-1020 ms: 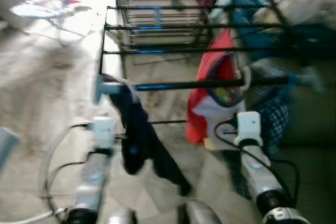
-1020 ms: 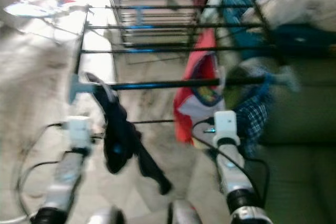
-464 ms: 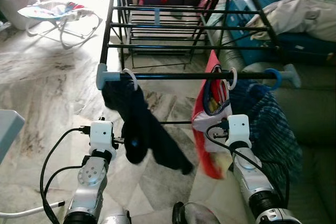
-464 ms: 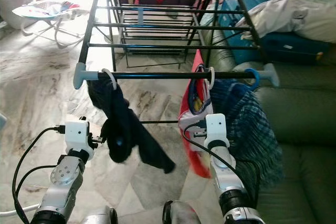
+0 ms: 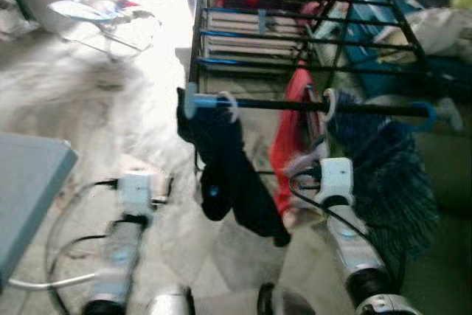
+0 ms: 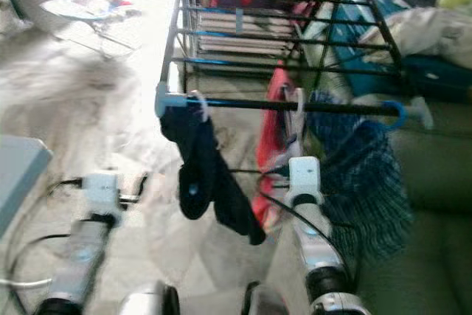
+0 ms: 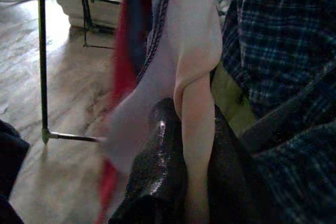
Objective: Hang hanger
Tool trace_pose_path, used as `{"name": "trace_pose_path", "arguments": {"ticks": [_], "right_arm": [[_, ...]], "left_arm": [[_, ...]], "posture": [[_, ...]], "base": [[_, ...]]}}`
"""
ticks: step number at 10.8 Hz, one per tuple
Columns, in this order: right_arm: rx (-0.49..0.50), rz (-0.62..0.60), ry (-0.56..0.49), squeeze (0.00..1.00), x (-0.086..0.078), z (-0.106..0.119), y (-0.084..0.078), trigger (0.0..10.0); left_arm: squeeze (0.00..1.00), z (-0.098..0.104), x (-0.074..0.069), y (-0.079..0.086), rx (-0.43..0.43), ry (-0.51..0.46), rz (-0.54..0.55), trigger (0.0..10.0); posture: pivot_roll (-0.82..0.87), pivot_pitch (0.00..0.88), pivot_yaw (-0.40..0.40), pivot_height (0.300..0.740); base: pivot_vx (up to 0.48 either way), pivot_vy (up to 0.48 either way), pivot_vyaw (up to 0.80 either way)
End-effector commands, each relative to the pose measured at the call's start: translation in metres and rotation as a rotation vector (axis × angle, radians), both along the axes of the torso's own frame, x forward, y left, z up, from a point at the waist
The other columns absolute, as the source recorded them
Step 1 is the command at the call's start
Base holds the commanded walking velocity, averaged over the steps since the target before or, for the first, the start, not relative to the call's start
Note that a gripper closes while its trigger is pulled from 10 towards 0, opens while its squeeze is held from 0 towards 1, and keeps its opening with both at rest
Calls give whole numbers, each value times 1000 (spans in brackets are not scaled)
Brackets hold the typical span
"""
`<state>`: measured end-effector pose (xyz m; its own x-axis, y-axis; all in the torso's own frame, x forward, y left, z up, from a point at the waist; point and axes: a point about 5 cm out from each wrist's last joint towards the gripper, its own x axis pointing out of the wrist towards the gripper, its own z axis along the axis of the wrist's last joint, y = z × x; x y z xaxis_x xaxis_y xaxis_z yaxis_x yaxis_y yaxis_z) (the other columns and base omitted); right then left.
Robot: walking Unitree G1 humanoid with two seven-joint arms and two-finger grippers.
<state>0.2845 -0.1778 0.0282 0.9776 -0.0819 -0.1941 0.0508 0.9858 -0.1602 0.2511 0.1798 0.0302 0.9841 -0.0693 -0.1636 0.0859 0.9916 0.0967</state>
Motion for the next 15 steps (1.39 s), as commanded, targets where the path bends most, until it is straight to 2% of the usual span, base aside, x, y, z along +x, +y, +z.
{"name": "trace_pose_path", "arguments": {"ticks": [1,2,4,7,8,9,10,12,13,15], "right_arm": [[-38,-40,-94,0,6,18,-11,10000],[-57,-56,-83,0,5,16,-14,10000],[-58,-84,-81,0,7,18,-20,10000],[-48,-124,-76,0,12,22,-29,10000],[-46,-139,-73,0,19,27,-35,10000],[-41,-155,-55,0,22,29,-40,10000],[-29,-144,9,0,26,26,-44,10000],[-25,-93,81,0,29,24,-42,10000],[-10,-68,151,0,33,22,-38,10000],[5,-20,160,0,45,31,-30,10000]], "left_arm": [[0,0,0,-11,0,-8,-38,10000],[0,1,1,-11,41,-16,-62,10000],[0,3,7,-7,41,-10,-62,10000],[0,1,4,-11,56,-12,-92,10000],[0,1,4,-11,51,-12,-85,10000],[0,0,2,-11,50,-7,-79,10000],[0,-3,-2,-11,46,6,-80,10000],[0,-4,-5,-14,37,18,-93,10000],[0,-4,-5,-15,36,24,-97,10000],[0,-5,-6,-16,38,31,-105,10000]], "posture": [[44,100,-63,740],[39,94,-64,740],[37,91,-64,740],[39,98,-67,740],[42,112,-72,740],[41,120,-73,740],[44,129,-75,740],[47,144,-75,740],[46,153,-76,740],[43,169,-82,740]], "base": [[0,480,0],[0,0,0],[0,0,0],[0,0,0],[0,0,0],[0,0,0],[0,0,0],[0,0,0],[0,0,0],[0,0,0]]}}
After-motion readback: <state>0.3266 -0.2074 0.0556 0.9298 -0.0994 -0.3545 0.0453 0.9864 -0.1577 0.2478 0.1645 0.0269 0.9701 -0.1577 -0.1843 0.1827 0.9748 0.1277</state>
